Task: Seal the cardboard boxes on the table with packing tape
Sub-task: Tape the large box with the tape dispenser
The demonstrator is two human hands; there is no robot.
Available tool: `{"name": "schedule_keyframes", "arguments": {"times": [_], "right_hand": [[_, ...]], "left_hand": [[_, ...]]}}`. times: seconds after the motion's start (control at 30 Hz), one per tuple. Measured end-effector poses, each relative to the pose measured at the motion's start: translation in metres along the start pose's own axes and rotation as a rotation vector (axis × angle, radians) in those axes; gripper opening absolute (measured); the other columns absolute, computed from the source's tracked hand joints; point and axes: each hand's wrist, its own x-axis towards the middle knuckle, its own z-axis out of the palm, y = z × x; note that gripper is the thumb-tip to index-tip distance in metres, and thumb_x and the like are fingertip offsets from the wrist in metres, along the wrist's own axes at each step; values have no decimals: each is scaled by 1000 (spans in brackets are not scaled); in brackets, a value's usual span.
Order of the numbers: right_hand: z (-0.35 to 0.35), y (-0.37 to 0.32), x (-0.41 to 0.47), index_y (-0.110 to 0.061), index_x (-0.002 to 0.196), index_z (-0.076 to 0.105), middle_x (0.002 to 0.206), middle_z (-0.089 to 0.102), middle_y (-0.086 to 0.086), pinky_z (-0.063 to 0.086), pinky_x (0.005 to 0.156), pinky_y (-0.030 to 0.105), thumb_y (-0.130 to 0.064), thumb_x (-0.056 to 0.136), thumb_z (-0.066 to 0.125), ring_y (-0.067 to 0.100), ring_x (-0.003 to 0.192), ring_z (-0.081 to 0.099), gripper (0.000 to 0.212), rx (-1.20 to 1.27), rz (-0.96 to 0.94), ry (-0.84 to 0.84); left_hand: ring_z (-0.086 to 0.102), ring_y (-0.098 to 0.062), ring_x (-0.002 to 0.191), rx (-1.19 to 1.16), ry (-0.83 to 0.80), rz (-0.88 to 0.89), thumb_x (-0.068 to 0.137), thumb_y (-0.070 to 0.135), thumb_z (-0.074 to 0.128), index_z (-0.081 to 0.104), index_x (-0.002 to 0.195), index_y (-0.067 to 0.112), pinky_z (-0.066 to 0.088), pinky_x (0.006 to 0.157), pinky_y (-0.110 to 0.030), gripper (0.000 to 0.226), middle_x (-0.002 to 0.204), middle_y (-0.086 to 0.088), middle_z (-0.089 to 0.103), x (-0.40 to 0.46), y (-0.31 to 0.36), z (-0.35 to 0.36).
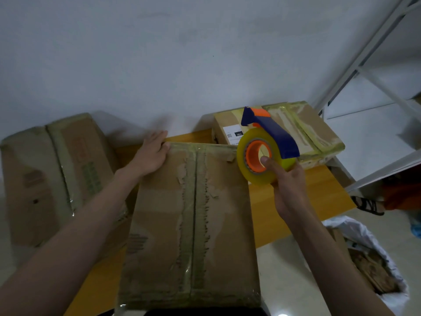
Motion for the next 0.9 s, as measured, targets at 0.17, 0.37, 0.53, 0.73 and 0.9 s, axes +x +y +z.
{"name": "schedule_keyframes", "arguments": {"times": [0.17,0.37,0.53,0.73,0.9], "right_hand": [[5,1,-3,-25,141,55,129,69,0,44,110,58,-42,60,91,24,124,63,91,19,-11,32],[10,5,-11,-26,142,53,129,69,0,44,110,60,-26,76,87,24,124,62,74,12,-32,75],[8,5,-20,-26,140,55,129,69,2,45,108,61,-34,66,93,27,124,62,83,23,-19,105],[-2,-7,-20,-27,137,59,127,71,0,43,110,62,-40,59,95,26,123,63,87,-20,-34,81],[-19,-26,-16,-25,136,59,122,73,0,45,108,61,-13,81,82,26,118,66,60,-52,-30,73]], "left_hand": [[-2,-13,154,-111,10,6,110,33,29,12,160,14,0,121,-28,57,168,0,1,-5,1,2],[35,-23,139,-192,-103,106,97,43,61,45,147,19,30,114,-36,57,148,-6,39,-4,-10,-9],[54,-15,104,-424,228,64,86,36,77,68,112,18,42,88,-30,33,118,-3,56,-19,-6,10],[56,-18,109,-473,326,-12,82,34,81,71,105,16,44,95,-33,31,110,1,60,-26,-9,16],[54,-14,101,-499,424,-98,81,34,81,72,108,17,39,90,-25,33,114,-2,60,-33,-5,18]]}}
